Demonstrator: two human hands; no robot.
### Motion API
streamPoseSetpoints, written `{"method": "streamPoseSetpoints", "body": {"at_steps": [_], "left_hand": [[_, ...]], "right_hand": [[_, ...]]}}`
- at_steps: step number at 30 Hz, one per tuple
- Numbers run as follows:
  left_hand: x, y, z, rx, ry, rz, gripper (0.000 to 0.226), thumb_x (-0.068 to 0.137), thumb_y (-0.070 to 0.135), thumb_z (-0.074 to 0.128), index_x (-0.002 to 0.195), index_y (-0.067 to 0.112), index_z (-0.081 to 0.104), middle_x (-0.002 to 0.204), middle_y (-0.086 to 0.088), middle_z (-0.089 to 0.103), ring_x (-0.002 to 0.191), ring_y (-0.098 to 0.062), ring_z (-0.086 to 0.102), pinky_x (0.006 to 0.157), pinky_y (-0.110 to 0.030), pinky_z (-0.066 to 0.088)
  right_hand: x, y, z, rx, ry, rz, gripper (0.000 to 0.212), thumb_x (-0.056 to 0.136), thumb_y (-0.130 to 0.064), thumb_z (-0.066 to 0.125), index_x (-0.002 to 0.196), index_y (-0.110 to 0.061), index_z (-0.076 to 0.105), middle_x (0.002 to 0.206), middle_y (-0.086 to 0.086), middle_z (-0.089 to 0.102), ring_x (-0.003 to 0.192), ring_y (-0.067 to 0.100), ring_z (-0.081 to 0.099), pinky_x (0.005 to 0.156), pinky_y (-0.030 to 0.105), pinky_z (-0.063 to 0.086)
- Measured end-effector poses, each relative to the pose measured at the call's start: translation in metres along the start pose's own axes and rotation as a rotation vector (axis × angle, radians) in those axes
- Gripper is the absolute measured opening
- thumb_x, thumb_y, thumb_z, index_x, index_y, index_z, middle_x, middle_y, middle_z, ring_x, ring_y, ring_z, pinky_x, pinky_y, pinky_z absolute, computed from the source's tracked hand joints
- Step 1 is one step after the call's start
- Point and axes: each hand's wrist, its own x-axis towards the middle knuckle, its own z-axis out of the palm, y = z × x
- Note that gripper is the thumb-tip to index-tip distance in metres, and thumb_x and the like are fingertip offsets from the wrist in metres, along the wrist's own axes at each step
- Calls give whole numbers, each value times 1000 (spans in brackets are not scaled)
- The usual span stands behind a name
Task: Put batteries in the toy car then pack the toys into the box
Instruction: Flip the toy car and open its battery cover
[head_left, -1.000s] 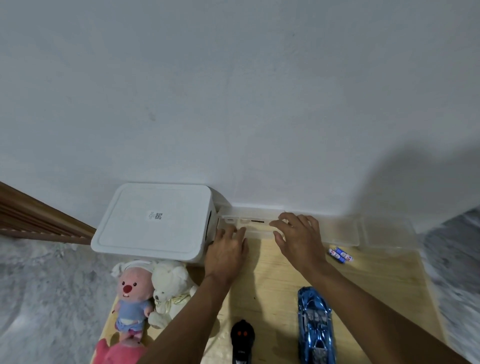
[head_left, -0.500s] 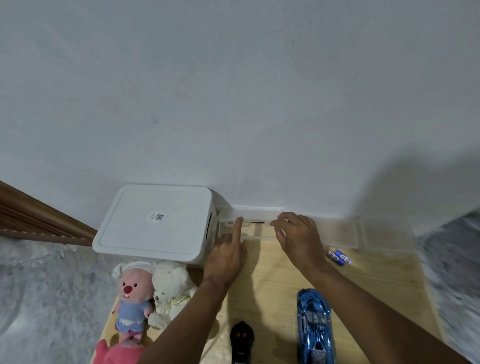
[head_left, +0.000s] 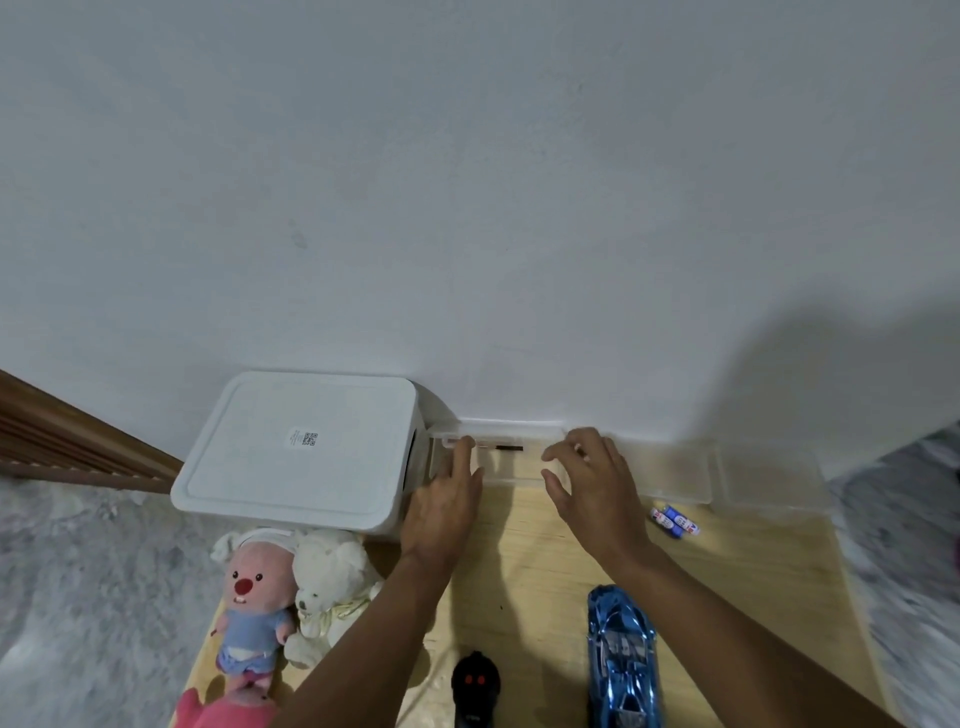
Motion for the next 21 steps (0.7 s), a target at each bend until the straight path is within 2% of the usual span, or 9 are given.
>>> {"method": "streamPoseSetpoints", "body": {"at_steps": [3, 6, 9, 15, 18, 21], "left_hand": [[3, -1, -1, 18, -72, -42, 48, 110, 36, 36, 156, 26, 24, 143, -8, 56, 95, -33, 72, 71, -42, 58], [4, -4, 1, -1, -72, -53, 58, 110, 37, 36, 162, 33, 9, 156, -4, 42, 102, -34, 70, 79, -45, 57], [4, -8, 7, -26, -32, -13, 68, 109, 34, 40, 162, 36, -3, 156, -4, 42, 100, -30, 71, 77, -43, 61], [8, -9, 15, 72, 30, 30, 89, 106, 35, 49, 156, 41, -25, 146, -5, 51, 95, -25, 71, 69, -38, 61], [7, -10, 18, 82, 39, 40, 93, 106, 35, 50, 151, 42, -31, 145, -5, 51, 95, -23, 70, 67, -36, 61], [9, -9, 16, -2, 46, 10, 93, 105, 32, 53, 155, 43, -25, 153, -3, 40, 102, -23, 70, 67, -34, 60]], "right_hand": [[-7, 6, 12, -102, -39, -40, 27, 81, -18, 80, 106, -23, 74, 99, -5, 65, 85, 19, 61, 72, 33, 51], [-12, 11, 22, -221, -103, -110, 31, 77, -21, 82, 107, -26, 76, 100, -7, 67, 82, 19, 61, 67, 35, 52], [-13, 11, 25, -272, -141, -125, 23, 75, -25, 83, 97, -29, 79, 94, -10, 69, 80, 18, 61, 66, 36, 51], [-2, 7, 25, -288, -170, -109, 10, 79, -28, 79, 89, -30, 78, 80, -11, 69, 74, 17, 62, 66, 34, 50], [11, 1, 27, -230, -168, -101, 19, 81, -24, 78, 100, -28, 77, 85, -9, 71, 80, 17, 65, 70, 33, 52], [21, -6, 31, -173, -193, -57, 37, 87, -19, 71, 123, -22, 69, 98, -3, 74, 90, 21, 67, 76, 35, 55]]}}
